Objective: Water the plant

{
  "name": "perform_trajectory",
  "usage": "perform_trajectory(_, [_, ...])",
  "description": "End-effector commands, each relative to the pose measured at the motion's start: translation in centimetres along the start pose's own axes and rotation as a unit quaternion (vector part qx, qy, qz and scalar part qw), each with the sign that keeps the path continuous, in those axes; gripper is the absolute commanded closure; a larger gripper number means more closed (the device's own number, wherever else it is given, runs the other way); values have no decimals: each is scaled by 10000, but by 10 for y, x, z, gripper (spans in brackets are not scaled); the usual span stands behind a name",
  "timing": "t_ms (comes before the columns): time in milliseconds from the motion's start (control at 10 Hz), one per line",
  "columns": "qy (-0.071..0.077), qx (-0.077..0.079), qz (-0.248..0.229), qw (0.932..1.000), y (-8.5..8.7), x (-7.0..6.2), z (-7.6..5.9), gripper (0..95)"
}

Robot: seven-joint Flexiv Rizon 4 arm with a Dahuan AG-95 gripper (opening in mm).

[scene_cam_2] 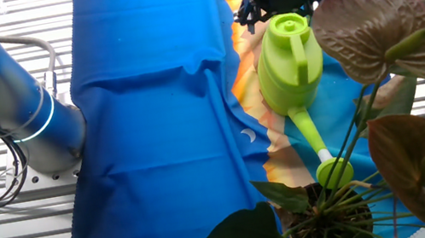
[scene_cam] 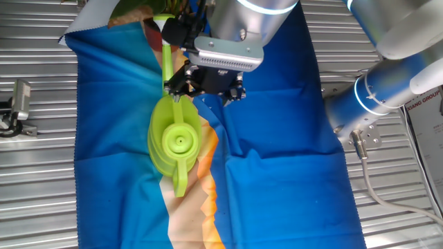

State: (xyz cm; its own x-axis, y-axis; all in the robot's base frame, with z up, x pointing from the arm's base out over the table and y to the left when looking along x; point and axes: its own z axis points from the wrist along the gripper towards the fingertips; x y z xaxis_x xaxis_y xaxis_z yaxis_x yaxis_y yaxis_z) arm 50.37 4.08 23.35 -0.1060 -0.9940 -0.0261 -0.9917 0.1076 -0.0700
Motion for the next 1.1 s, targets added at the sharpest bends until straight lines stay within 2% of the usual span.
perform_trajectory(100, [-8, 3, 29, 10000, -1, 0, 2, 190])
perform_trajectory(1100, [-26, 7, 71, 10000, -17, 0, 19, 190])
